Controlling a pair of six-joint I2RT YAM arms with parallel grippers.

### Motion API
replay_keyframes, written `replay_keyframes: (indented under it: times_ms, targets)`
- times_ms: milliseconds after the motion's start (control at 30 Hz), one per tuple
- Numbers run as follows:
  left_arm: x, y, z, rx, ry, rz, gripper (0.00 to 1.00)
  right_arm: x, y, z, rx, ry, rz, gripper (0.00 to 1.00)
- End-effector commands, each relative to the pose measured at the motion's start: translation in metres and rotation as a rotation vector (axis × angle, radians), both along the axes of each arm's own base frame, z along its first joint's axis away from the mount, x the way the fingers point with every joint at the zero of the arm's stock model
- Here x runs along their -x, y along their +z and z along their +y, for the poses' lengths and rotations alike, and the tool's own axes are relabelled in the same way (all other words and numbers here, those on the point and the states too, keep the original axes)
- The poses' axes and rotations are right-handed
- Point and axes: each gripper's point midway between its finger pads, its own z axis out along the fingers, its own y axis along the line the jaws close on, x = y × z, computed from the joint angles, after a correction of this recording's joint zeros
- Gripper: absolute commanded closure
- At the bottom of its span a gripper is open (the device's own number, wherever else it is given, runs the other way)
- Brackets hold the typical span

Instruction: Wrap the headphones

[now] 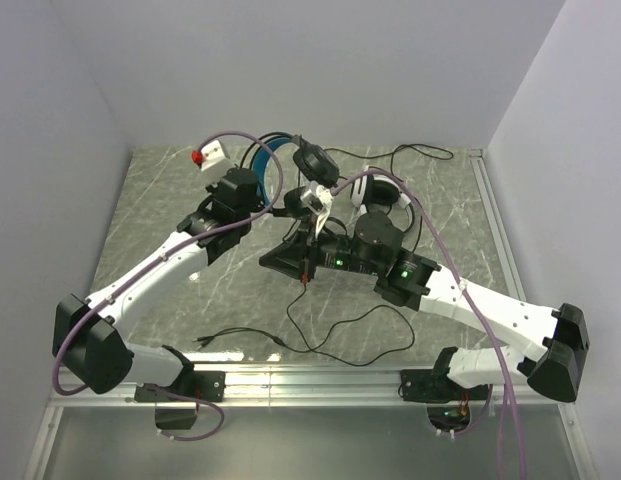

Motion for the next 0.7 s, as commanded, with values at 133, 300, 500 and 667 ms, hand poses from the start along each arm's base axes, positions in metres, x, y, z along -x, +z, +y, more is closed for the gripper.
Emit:
replay_keyframes:
  times_ms: [133, 300, 500, 667]
  targets:
    - [0.0, 0.051, -0.001, 0.088, -0.011, -0.094, 1.0, 0.017, 0.034, -0.005, -0.144, 0.055, -0.056, 0.98]
    - [0.002, 0.058, 0.0, 0.096, -0.014, -0.103, 1.0, 0.017, 0.031, -0.004, -0.149, 0.057, -0.05, 0.92]
    - [0.003, 0.067, 0.002, 0.099, -0.011, -0.117, 1.0, 0.018, 0.025, -0.005, -0.149, 0.059, -0.038, 0.86]
    - [0.001, 0.076, 0.002, 0.101, -0.006, -0.128, 1.0, 0.02, 0.018, -0.004, -0.151, 0.07, -0.018, 0.84]
